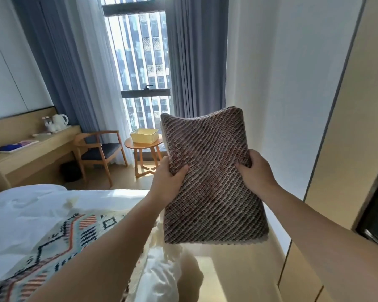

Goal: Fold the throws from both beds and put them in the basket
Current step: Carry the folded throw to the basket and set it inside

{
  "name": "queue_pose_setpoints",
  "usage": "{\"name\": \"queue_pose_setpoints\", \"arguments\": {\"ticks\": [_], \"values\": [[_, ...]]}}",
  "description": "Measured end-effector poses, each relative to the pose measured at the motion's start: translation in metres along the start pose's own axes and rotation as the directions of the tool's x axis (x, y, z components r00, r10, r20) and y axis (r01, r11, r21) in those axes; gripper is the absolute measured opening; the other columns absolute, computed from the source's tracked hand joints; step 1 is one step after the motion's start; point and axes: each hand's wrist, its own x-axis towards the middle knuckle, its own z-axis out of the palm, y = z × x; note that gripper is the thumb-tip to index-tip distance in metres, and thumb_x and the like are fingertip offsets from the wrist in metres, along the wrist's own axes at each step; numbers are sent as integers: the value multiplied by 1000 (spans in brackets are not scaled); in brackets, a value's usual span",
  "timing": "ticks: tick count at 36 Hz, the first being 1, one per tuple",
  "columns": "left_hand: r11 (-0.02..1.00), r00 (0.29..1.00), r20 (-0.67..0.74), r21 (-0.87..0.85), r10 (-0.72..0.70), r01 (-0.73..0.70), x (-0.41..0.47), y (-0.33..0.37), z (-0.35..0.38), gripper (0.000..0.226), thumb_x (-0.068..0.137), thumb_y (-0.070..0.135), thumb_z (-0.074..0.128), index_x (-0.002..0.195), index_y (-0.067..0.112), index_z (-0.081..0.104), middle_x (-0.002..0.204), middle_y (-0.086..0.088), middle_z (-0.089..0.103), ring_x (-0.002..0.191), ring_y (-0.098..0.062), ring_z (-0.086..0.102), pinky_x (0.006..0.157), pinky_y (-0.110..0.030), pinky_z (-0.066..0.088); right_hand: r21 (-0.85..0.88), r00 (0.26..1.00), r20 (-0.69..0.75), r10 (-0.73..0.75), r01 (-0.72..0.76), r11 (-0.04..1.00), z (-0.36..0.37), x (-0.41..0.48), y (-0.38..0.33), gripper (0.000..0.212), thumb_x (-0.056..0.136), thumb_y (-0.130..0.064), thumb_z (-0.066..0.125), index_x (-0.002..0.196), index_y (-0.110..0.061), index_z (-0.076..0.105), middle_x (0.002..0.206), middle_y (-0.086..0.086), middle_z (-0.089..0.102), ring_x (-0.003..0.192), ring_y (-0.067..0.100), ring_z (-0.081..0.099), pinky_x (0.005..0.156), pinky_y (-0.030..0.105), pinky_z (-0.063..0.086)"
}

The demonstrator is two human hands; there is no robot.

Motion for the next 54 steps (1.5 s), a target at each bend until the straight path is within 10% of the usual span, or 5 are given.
{"name": "queue_pose_setpoints", "arguments": {"ticks": [9,25,54], "values": [[998,994,-109,65,-9,16,121,-32,58,38,88,31,64,121,17,52,113,3,65,103,-15,61,92,-37,49,48,995,26,-91,90,995,26,141,51,20,95,-18,55,115,-17,56,89,-11,51,79,6,48,73,21,36],[997,962,-266,29,-67,77,305,-71,122,38,89,31,64,123,22,51,108,10,62,99,-7,59,88,-30,47,133,971,144,-193,174,976,67,370,101,26,94,-20,56,120,-20,57,100,-9,58,89,8,54,77,19,38],[993,985,-142,62,-94,104,712,-287,164,30,89,31,63,116,22,53,106,7,65,99,-12,61,87,-33,49,112,988,131,-83,69,991,286,740,201,19,93,-19,58,111,-26,55,93,-17,58,85,3,56,81,24,43]]}}
